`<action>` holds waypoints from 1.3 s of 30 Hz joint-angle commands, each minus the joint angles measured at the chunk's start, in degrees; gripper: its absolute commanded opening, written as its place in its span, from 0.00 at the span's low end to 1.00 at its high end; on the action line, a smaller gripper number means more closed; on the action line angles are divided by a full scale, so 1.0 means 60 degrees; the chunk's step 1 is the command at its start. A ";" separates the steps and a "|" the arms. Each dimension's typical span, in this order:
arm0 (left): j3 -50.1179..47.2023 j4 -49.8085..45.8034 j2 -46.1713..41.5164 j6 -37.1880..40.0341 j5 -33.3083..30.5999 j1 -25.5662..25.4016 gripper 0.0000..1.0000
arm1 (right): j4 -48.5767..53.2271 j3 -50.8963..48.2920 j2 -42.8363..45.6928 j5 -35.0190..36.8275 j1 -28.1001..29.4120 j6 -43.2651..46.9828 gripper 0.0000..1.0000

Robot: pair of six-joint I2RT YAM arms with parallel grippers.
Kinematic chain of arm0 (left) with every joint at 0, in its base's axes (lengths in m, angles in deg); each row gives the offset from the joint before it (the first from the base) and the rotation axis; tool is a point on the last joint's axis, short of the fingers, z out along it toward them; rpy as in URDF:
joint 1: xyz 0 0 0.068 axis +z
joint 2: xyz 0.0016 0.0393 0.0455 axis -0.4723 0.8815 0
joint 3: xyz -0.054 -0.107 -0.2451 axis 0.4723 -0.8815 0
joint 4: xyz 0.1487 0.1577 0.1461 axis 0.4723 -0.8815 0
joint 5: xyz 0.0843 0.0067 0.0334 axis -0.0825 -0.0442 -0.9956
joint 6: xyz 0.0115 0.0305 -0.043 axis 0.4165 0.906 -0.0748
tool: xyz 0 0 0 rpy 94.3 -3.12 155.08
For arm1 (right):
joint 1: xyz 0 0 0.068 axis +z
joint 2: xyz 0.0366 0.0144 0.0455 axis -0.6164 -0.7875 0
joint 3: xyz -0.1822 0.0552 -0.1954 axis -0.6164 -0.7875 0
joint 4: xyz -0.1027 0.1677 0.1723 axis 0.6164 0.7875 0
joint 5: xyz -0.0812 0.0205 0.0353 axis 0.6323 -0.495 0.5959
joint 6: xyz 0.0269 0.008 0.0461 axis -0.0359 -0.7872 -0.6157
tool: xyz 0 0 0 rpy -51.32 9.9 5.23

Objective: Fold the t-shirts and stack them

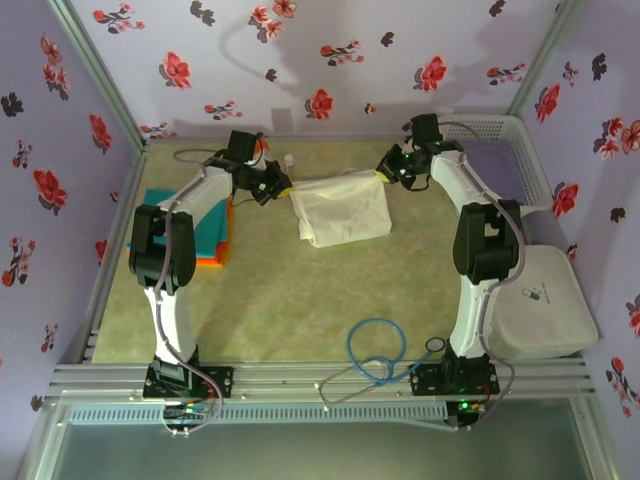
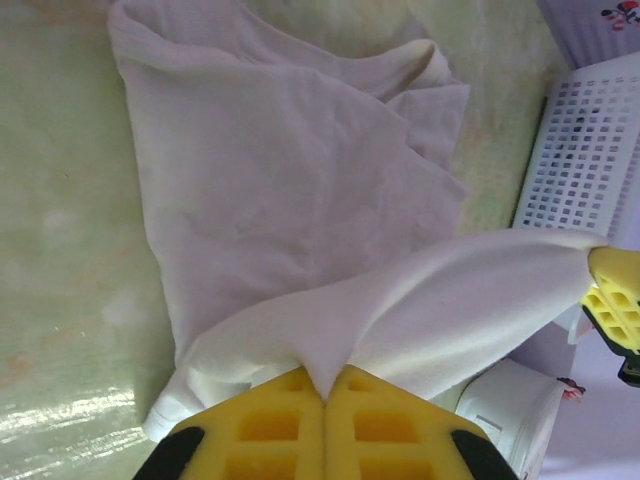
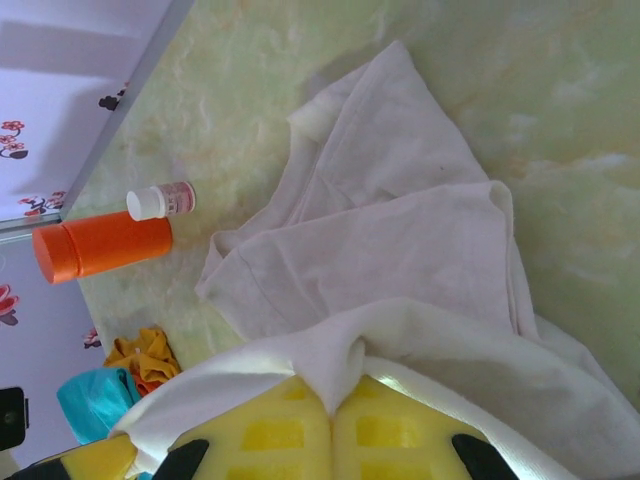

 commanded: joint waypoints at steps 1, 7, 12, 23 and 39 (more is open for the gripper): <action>0.0444 -0.0053 0.0319 0.0391 0.0210 0.0272 0.00 | -0.0039 0.0454 -0.0359 -0.0006 -0.0148 0.0180 0.00; 0.1210 0.0330 0.1191 0.0583 0.0363 0.0652 0.22 | -0.0934 0.1169 -0.1214 -0.0283 -0.0162 -0.0030 0.05; 0.2510 0.0079 0.2068 0.0933 0.0543 0.1035 0.51 | -0.1658 0.2261 -0.2046 -0.0633 -0.0173 -0.0288 0.73; -0.1366 0.0765 -0.0427 0.0843 0.0339 0.0414 0.51 | -0.0386 -0.0593 0.0368 0.0652 -0.0185 0.1338 0.92; -0.4095 0.2258 -0.2085 0.0008 -0.1583 -0.2344 0.43 | -0.2071 -0.5778 0.2783 0.1124 -0.0265 0.1954 0.63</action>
